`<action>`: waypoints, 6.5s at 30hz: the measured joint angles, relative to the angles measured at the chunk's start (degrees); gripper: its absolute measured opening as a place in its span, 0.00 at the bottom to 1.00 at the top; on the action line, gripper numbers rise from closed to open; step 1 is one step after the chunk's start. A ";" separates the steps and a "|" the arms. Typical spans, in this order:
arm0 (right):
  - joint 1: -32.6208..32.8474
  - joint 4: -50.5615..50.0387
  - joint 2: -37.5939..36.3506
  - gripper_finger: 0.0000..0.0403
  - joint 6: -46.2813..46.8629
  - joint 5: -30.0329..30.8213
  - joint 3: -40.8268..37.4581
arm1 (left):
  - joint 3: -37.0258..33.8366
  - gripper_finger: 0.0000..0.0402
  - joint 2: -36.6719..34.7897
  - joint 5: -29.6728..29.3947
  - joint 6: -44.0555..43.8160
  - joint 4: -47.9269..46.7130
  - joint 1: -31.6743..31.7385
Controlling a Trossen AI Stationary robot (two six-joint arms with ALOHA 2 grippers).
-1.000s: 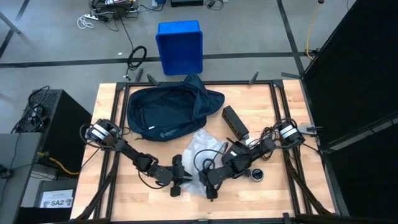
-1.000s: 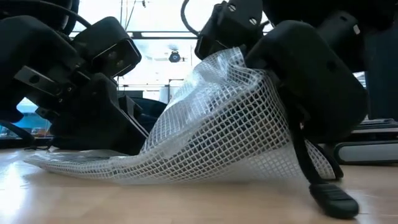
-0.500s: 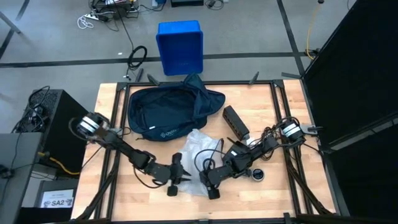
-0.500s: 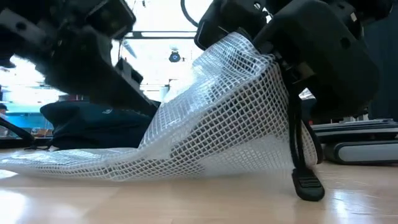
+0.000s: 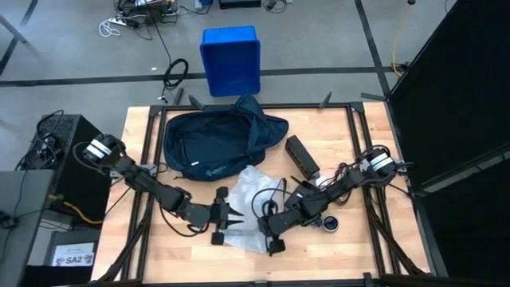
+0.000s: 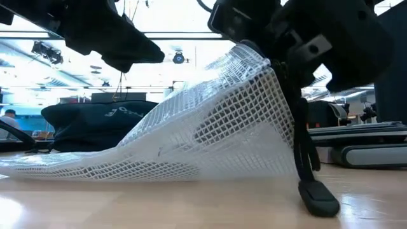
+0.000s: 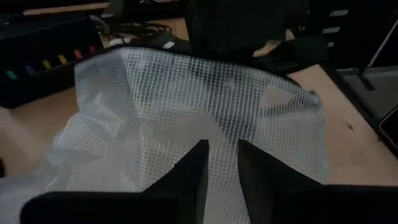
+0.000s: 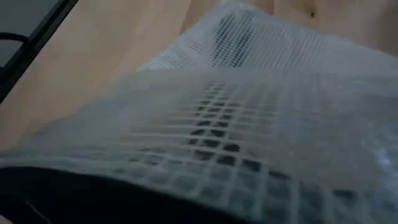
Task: Unpack backpack
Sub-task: Remove the black pen from the white mesh envelope
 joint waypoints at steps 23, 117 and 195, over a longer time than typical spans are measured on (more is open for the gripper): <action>-0.60 4.39 -0.16 0.51 0.92 -0.10 0.11 | 0.00 0.22 1.92 9.87 -7.61 -11.70 -4.94; -1.82 0.50 -0.01 0.14 3.86 -2.43 0.13 | 7.08 0.00 13.73 3.05 -8.52 -9.95 -1.86; 24.69 -90.36 -30.22 0.47 72.68 4.22 -5.07 | 6.97 0.40 13.79 2.49 -11.83 -13.61 -1.90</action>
